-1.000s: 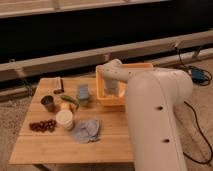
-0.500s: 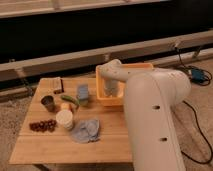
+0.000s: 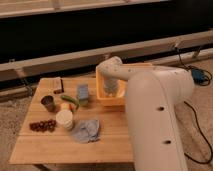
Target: Place banana in table surface
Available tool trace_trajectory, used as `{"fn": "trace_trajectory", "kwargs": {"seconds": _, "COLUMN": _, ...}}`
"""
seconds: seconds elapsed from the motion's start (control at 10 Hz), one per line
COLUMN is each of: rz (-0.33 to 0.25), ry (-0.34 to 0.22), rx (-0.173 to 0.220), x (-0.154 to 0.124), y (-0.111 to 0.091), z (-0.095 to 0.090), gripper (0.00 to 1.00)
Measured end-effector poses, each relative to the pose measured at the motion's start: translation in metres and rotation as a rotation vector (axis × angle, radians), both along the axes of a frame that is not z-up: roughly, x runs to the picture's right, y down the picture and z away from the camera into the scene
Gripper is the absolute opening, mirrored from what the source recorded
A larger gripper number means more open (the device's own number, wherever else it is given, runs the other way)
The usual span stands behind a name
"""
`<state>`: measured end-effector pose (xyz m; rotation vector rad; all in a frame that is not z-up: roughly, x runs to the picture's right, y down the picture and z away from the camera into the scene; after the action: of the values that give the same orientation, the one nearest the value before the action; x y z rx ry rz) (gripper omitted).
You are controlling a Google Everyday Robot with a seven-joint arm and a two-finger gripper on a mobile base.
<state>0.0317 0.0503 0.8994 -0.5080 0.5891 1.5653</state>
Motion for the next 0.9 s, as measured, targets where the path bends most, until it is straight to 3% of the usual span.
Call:
{"fn": "trace_trajectory", "kwargs": {"seconds": 0.4, "rz": -0.017, "ry": 0.001, "rx": 0.045, "x": -0.004, "y": -0.032, "z": -0.034, "gripper": 0.0}}
{"fn": "trace_trajectory", "kwargs": {"seconds": 0.9, "rz": -0.039, "ry": 0.009, "rx": 0.084, "x": -0.001, "y": -0.052, "z": -0.045, "gripper": 0.0}}
